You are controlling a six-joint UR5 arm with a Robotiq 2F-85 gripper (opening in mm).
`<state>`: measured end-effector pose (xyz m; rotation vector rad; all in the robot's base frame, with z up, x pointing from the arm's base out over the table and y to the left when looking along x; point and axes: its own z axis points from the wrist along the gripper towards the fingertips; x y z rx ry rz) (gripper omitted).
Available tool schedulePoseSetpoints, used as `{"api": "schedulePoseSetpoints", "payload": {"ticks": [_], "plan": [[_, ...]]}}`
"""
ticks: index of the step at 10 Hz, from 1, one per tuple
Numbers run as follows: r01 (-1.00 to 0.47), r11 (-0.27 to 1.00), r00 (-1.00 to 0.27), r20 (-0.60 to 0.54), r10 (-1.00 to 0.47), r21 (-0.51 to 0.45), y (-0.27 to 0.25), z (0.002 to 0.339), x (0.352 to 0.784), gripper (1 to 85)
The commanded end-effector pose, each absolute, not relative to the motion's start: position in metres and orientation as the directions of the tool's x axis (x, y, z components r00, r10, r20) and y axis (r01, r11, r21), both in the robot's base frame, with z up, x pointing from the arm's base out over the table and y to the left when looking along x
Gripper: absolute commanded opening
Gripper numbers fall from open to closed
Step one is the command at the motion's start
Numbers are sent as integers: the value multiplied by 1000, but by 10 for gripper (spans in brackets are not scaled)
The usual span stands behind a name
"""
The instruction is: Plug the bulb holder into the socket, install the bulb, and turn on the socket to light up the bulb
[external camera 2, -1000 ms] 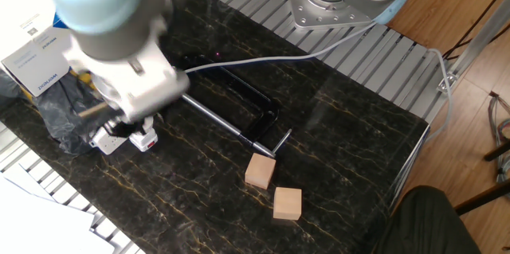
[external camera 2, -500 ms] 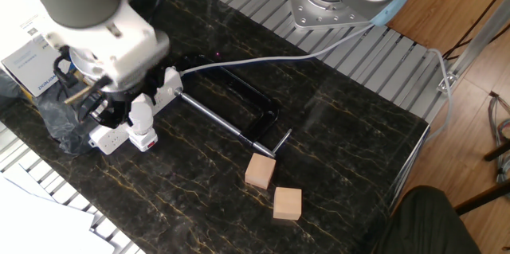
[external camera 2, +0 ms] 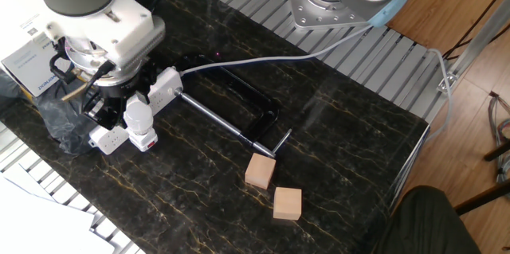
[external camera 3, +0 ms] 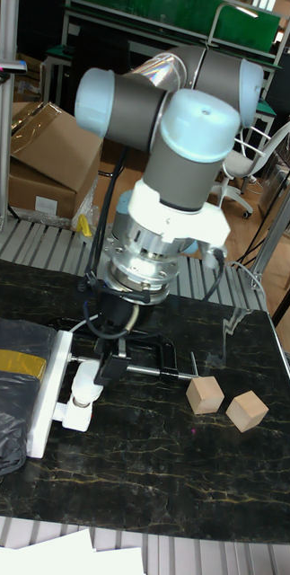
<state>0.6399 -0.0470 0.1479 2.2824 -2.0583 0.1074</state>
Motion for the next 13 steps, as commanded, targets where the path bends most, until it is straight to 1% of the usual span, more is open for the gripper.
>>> {"api": "schedulePoseSetpoints", "payload": {"ticks": [1, 4, 6, 8, 13], "plan": [[-993, -117, 115, 71, -991, -14, -48, 143, 639, 617], [-993, -116, 114, 69, -991, -22, -49, 133, 646, 640], [-995, -103, 102, 49, -994, -13, -47, 127, 640, 670], [-994, -106, 105, 58, -993, -10, -50, 125, 639, 670], [-998, -69, 68, 73, -995, -2, -49, 116, 632, 670]]}}
